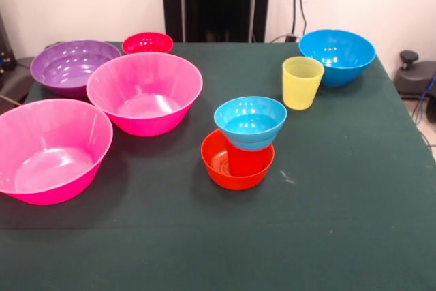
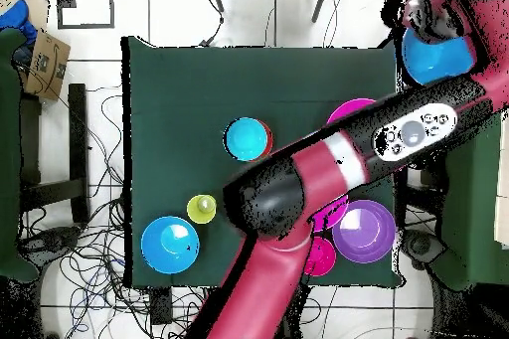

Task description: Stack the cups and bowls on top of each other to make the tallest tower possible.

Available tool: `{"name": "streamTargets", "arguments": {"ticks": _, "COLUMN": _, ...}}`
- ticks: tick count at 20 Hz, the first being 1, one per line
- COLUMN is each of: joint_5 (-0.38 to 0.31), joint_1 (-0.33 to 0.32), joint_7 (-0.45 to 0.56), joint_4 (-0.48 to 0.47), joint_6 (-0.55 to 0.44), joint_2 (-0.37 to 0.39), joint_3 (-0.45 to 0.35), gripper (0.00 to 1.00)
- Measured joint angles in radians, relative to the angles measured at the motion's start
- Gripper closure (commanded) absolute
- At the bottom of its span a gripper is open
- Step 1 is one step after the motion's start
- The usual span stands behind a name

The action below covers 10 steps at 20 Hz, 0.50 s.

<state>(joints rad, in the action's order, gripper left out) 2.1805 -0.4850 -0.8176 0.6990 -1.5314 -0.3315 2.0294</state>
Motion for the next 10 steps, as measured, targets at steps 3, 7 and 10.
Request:
{"name": "streamTargets", "arguments": {"ticks": 3, "joint_5": -0.068, "joint_1": 0.069, "joint_7": 0.000, "joint_4": 0.046, "joint_6": 0.000, "joint_2": 0.001, "joint_3": -0.062, "gripper": 1.00}}
{"name": "streamTargets", "arguments": {"ticks": 7, "joint_5": -0.160, "joint_1": 0.160, "joint_7": 0.000, "joint_4": 0.113, "joint_6": 0.003, "joint_2": 0.007, "joint_3": -0.160, "gripper": 1.00}}
{"name": "streamTargets", "arguments": {"ticks": 10, "joint_5": -0.216, "joint_1": 0.213, "joint_7": 0.000, "joint_4": 0.155, "joint_6": 0.005, "joint_2": 0.020, "joint_3": -0.229, "gripper": 1.00}}
